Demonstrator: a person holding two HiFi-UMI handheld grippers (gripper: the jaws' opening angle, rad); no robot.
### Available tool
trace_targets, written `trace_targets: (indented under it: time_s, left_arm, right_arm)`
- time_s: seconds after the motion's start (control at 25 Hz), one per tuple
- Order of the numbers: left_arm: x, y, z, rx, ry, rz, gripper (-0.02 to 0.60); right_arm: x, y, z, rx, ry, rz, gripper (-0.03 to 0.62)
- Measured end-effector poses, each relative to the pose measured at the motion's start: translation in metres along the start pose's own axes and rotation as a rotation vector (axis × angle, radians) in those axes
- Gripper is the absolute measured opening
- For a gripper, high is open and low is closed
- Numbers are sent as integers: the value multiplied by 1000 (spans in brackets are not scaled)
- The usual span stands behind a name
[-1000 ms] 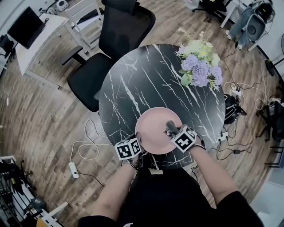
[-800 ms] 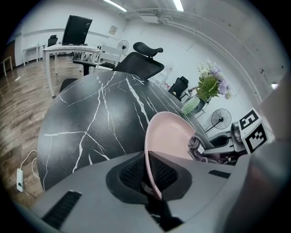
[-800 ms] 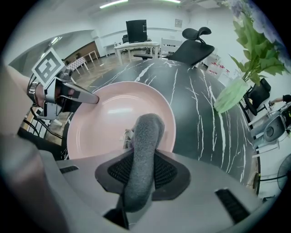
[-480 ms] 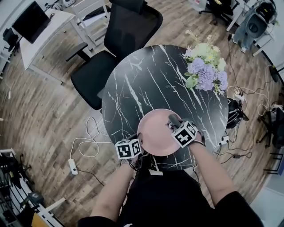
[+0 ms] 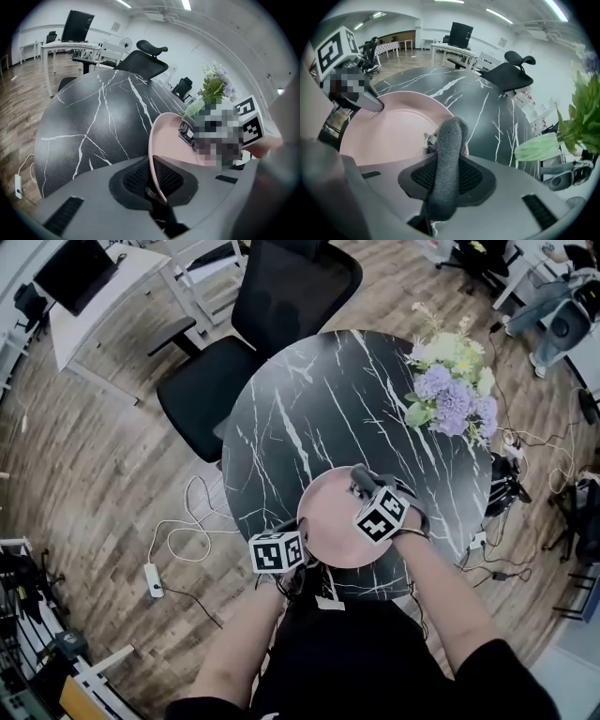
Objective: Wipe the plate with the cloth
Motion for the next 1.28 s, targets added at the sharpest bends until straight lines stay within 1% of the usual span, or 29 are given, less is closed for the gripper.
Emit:
trace_targets:
  time_s: [0.24,0.44,0.6,0.76,1.04,1.16,1.28]
  left_arm:
    - [0,0,2,0,6,-4,35]
    - [-1,1,0,15,7,1,35]
    - [-2,0,-1,26,8,4,35]
    - [-2,2,-2,37,7,2,35]
    - [-2,0,-2,33,0,21,34]
    - [-4,0,-1,40,4,29,34]
    - [-2,1,-1,52,-8,37,34]
  right_arm:
    - [-7,-29,-9,137,36,25,107]
    - [-13,-50,-20,205,42,53,107]
    - [-12,-68,-36,241,8,102,107]
    - [-10,-79,-57,257,-46,144,107]
    - [-6,-77,-80,237,-146,205,107]
    - [-2,-74,-87,177,-201,225,107]
    - [5,-70,-94,81,-246,245,107]
Point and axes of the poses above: the fingertips, and each gripper's own axes: x backward along the fingers, z to its right, y out of its underside, the point moved 6 cm from there along x, backward along the fingers, and after that the axes turned 6 degrees about x, right-handed, at the moved point
